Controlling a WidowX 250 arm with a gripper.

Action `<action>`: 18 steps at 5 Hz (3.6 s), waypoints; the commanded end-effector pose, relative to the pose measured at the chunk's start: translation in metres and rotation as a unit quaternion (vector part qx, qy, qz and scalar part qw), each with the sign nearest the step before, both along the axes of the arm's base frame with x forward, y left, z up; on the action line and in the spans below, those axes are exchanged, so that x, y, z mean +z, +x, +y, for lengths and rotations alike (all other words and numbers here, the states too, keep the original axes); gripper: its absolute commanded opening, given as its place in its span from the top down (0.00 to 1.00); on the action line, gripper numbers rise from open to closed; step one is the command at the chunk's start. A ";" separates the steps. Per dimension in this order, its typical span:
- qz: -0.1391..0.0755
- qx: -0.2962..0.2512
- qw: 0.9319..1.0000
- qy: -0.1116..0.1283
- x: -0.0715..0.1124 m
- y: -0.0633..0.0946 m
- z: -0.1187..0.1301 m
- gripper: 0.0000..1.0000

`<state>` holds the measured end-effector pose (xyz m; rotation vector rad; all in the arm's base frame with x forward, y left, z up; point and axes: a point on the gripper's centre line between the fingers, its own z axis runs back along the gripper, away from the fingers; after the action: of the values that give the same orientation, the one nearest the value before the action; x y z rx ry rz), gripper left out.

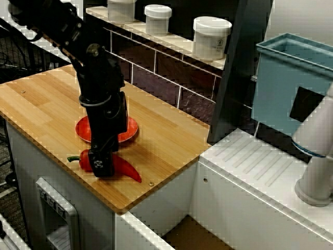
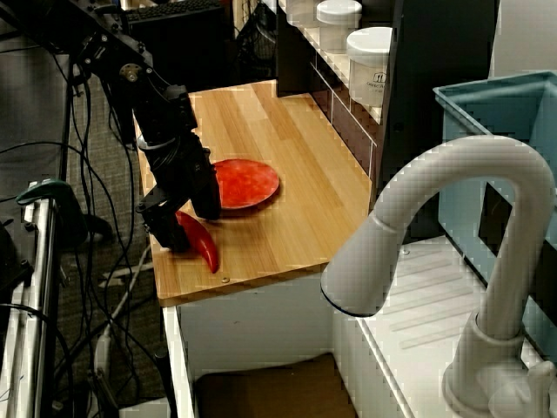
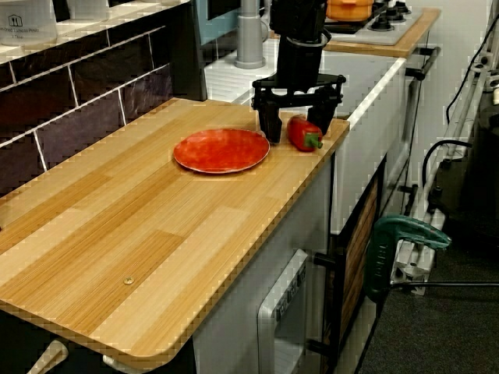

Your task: Put the object on the plate

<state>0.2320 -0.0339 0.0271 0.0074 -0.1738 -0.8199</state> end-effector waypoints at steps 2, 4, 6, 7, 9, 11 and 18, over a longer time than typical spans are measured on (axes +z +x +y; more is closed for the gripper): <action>-0.032 0.064 0.996 -0.049 0.066 0.015 0.023 1.00; -0.055 0.123 0.989 -0.060 0.081 0.054 0.052 1.00; -0.061 0.124 0.990 -0.010 0.035 0.069 0.064 1.00; -0.054 0.117 0.992 0.001 0.025 0.065 0.067 1.00; -0.043 0.119 0.992 0.001 0.035 0.059 0.068 1.00; -0.037 0.127 0.991 0.002 0.035 0.058 0.071 0.00; -0.050 0.147 0.988 -0.005 0.053 0.057 0.071 0.00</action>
<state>0.2919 0.0314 0.0666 0.0408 -0.2194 -0.5229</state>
